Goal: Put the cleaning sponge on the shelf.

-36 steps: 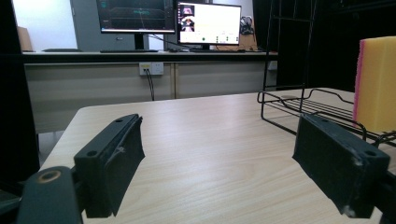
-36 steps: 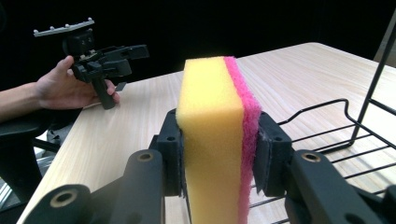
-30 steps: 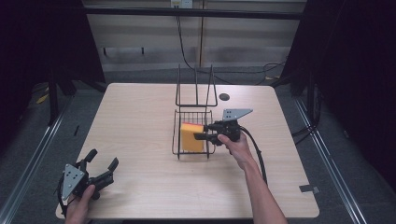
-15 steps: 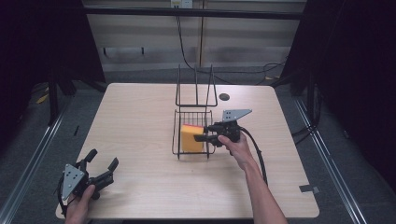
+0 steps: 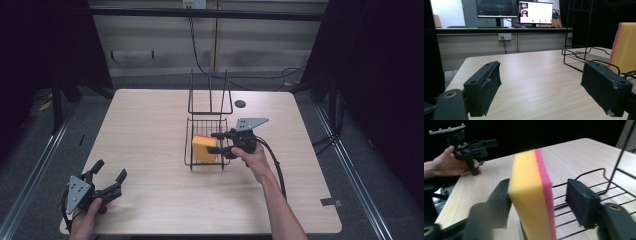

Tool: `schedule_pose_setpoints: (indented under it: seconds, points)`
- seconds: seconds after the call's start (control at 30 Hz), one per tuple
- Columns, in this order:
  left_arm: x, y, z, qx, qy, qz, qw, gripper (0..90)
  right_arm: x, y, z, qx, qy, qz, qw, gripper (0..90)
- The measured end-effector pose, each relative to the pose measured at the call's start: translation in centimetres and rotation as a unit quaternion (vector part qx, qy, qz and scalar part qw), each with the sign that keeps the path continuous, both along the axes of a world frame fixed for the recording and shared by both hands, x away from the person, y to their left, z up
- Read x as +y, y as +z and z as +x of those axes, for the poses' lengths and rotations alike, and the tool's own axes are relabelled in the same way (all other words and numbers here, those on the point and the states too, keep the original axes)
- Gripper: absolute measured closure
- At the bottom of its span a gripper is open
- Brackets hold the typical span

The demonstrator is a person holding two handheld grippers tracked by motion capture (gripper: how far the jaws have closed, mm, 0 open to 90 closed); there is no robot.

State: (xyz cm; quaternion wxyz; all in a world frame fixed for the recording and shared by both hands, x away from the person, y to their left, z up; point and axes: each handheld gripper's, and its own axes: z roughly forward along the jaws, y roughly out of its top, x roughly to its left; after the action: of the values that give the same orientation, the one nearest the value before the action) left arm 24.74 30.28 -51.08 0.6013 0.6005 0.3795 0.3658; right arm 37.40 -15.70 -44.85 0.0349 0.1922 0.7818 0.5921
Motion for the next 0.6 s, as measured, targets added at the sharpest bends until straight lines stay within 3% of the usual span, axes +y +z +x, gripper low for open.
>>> schedule_pose_setpoints:
  seconds: [0.07, 0.33, 0.6]
  points:
    - [0.0, 0.0, 0.0, 0.0, 0.0, 0.0, 1.0, 15.6, -0.1, 0.1, 0.0, 0.003, -0.009, 0.001, 1.0, 27.4]
    - [0.0, 0.0, 0.0, 0.001, 0.002, 0.001, 1.0, 15.6, -0.2, 0.4, -0.3, 0.001, -0.033, 0.004, 0.9995, 14.8]
    - [0.0, 0.0, 0.0, 0.001, 0.002, 0.001, 1.0, 15.6, -0.5, 1.2, -1.0, -0.007, -0.049, 0.012, 0.9987, 13.5]
